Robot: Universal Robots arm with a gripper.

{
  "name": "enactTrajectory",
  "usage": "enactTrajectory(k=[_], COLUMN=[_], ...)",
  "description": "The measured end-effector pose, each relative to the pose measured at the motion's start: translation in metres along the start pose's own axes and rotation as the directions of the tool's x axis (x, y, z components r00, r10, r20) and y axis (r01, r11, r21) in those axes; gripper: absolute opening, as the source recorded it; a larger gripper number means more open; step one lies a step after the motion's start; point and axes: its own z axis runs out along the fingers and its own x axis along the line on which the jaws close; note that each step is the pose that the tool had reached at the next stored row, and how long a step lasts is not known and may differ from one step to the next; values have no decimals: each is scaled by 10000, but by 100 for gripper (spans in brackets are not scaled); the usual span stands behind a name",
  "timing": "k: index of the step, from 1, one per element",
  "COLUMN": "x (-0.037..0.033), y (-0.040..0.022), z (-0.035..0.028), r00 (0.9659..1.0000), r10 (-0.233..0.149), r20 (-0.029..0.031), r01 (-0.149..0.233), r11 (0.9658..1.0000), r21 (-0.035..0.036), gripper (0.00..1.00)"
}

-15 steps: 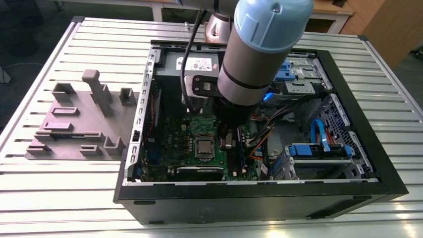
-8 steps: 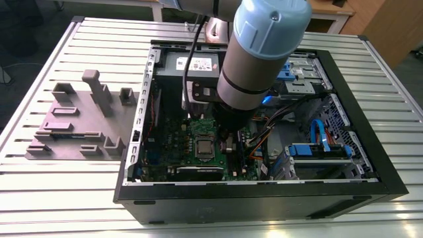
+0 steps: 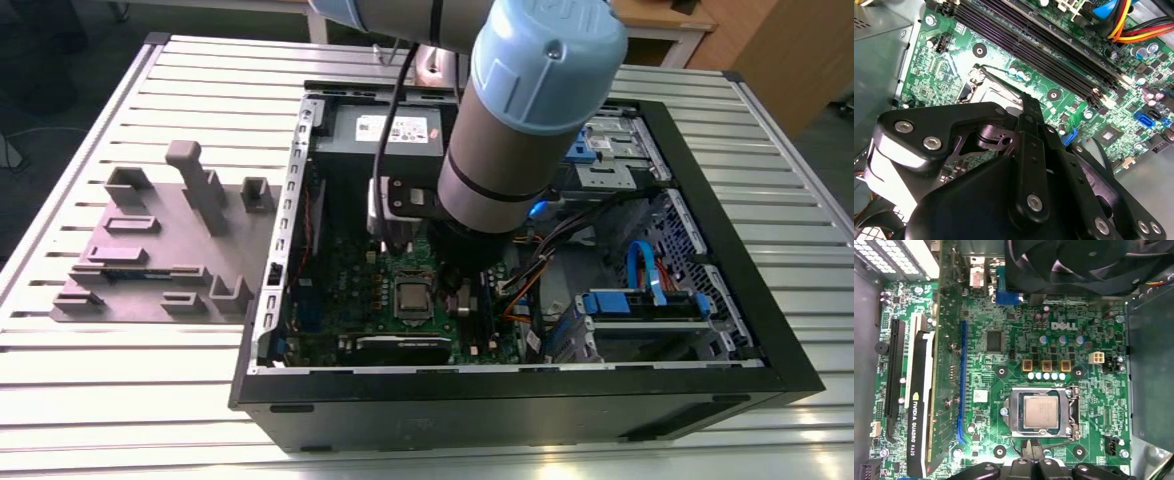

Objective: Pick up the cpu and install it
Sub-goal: 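Install the first cpu locking lever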

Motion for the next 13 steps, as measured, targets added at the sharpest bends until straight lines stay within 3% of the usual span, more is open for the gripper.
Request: enactTrajectory(k=[5,13], x=[1,5], y=[-1,-7], z=[11,83], r00=[10000,10000], r10=[-15,-15], r20=[-1,-16], r01=[15,15], r11=[10000,10000], r21=[-3,-4], gripper=[10,10])
